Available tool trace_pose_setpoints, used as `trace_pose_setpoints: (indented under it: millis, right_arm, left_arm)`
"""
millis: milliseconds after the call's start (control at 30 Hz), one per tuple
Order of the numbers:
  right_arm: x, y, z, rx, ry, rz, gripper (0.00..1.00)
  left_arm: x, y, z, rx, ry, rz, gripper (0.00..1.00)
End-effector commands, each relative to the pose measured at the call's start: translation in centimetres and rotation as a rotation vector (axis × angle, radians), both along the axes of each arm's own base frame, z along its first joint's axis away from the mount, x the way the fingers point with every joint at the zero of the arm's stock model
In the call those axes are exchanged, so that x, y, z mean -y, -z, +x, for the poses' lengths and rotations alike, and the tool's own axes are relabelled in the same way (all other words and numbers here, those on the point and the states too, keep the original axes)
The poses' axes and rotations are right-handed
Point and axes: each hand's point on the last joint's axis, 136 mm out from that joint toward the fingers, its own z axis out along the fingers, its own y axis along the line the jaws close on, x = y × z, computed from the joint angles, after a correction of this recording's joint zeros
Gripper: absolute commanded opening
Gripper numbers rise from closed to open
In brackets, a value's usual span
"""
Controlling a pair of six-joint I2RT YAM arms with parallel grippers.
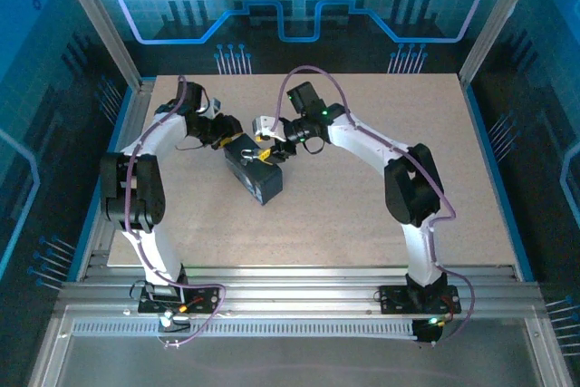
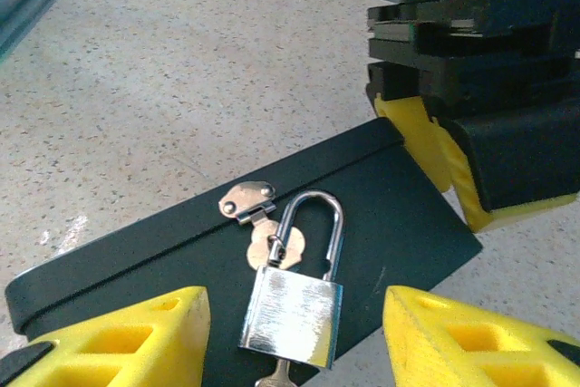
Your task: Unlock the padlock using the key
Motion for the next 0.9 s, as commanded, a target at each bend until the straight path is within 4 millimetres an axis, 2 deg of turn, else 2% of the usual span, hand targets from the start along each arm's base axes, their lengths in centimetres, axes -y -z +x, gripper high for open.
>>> trace_pose_setpoints:
  millis: [0,267,533,600,767,867]
  right_arm:
    - [-0.6,1.0,-1.4,-0.076,-0.064,-0.025,0.53]
    - [-1.1,2.9,-1.6,-0.123,-0.067,-0.089,0.50]
    - [-1.1,2.1,-2.0,-0.210,-0.057,-0.075,0.20]
    - [-1.0,1.2,-2.0,-0.267,-0.043,-0.055,0.16]
    - [-0.8,-2.3,-1.2,-0.502,0.035,0.063,0.15]
    - [-1.1,-3.5,-0.9,-0.599,0.076,0.113,0.14]
  left_arm:
    - [0.4,-0.2,0.1,-0.008,0.030,-0.022,0.47]
    - [0.4,-0.4,0.1,-0.003,0.030,-0.023,0.47]
    - [0.4,-0.3,0.1,-0.006,0.031,-0.022,0.47]
    - [0.5,-0.3,0.1,-0.008,0.030,-0.024,0.47]
    - [0.5,-0.2,0.0,-0.012,0.027,-0.029,0.47]
    - [0.5,0.1,-0.1,-0.019,0.026,-0.031,0.47]
